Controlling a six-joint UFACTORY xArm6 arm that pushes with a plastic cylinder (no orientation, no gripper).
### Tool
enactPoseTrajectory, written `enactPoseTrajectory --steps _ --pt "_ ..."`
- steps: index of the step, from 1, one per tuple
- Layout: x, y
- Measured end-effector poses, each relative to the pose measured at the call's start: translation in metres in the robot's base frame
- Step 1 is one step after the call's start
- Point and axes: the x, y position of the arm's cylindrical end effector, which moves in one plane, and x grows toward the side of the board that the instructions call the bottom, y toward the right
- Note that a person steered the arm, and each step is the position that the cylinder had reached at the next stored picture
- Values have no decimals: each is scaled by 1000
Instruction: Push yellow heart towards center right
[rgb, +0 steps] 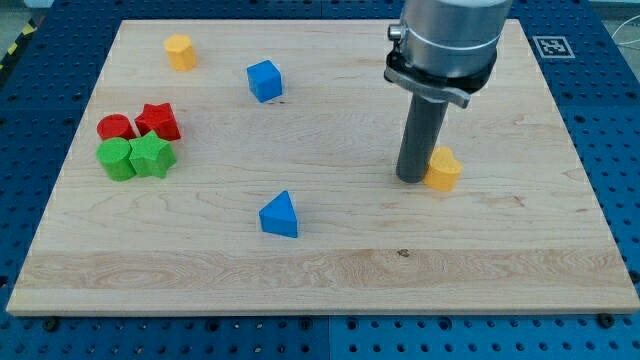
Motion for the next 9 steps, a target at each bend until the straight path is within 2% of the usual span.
enactPoseTrajectory --steps 1,2,5,8,9 --pt "-24 12" --pt "-30 18" --pt "26 10" --pt "38 51" --pt "26 61"
